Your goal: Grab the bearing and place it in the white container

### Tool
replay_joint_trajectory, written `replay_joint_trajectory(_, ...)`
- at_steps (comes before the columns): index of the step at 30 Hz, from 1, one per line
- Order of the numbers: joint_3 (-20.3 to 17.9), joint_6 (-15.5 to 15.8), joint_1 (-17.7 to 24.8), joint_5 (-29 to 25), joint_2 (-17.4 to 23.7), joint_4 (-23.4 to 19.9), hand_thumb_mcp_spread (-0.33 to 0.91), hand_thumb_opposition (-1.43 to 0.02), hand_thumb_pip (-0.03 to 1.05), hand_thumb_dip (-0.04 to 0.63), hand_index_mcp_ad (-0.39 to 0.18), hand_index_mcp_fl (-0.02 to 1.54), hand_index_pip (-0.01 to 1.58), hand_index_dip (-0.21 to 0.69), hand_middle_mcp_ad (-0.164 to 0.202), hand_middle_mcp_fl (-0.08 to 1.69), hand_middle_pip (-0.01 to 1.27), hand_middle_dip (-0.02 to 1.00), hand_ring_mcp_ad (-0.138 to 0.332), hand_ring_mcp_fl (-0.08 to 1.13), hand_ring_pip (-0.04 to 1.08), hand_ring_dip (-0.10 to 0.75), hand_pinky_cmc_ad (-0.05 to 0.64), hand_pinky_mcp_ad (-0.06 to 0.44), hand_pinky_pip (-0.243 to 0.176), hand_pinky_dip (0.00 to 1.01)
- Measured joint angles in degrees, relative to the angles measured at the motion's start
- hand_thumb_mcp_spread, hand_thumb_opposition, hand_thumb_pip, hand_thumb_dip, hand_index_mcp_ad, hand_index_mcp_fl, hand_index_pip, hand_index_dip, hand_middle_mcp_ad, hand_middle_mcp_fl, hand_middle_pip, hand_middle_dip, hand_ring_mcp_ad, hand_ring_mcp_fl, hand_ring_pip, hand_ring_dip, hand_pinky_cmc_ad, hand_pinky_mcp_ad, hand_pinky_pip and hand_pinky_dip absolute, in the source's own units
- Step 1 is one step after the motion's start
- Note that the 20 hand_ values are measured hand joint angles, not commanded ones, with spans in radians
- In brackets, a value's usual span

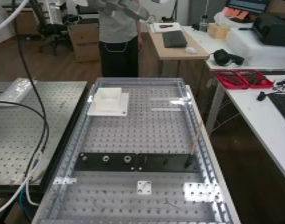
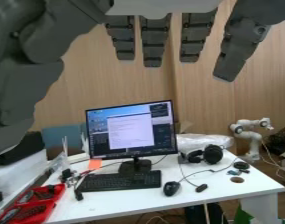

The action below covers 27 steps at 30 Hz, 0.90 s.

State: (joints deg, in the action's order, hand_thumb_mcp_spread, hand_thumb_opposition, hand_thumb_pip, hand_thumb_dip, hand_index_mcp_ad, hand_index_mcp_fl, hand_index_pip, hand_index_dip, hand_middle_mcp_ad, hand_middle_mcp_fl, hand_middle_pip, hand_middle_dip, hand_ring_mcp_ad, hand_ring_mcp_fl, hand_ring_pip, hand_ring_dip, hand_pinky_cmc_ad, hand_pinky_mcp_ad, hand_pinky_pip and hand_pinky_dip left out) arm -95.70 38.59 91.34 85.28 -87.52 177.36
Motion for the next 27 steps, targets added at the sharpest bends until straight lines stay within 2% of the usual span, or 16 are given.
replay_joint_trajectory(4, -1.0, -0.1, 0.4, -1.8, 0.1, -0.8, 0.21, -0.68, 0.41, 0.03, -0.037, 0.01, 0.07, 0.278, 0.056, 0.0, 0.13, 0.22, 0.173, 0.0, 0.08, 0.134, 0.429, 0.33, -0.106, 0.38)
replay_joint_trajectory(8, -2.9, -0.4, 0.8, -4.1, 0.0, -2.2, 0.23, -0.7, 0.42, 0.058, -0.037, 0.01, 0.07, 0.279, 0.061, 0.02, 0.13, 0.22, 0.173, 0.0, 0.08, 0.134, 0.429, 0.33, -0.106, 0.4)
replay_joint_trajectory(10, -4.2, -0.8, 1.1, -5.9, -0.1, -3.0, 0.23, -0.7, 0.47, 0.063, -0.037, 0.01, 0.07, 0.279, 0.061, 0.05, 0.13, 0.22, 0.173, 0.0, 0.08, 0.134, 0.429, 0.33, -0.106, 0.41)
replay_joint_trajectory(20, -12.0, -5.3, 4.5, -20.8, -1.3, -7.5, 0.27, -0.71, 0.47, 0.094, -0.035, 0.01, 0.09, 0.246, 0.061, 0.05, 0.13, 0.22, 0.18, 0.0, 0.09, 0.14, 0.429, 0.33, -0.106, 0.45)
replay_joint_trajectory(27, -15.6, -10.7, 7.5, -31.2, -4.4, -10.0, 0.27, -0.71, 0.51, 0.108, -0.035, 0.03, 0.09, 0.244, 0.058, 0.06, 0.13, 0.22, 0.18, 0.0, 0.09, 0.141, 0.429, 0.33, -0.106, 0.45)
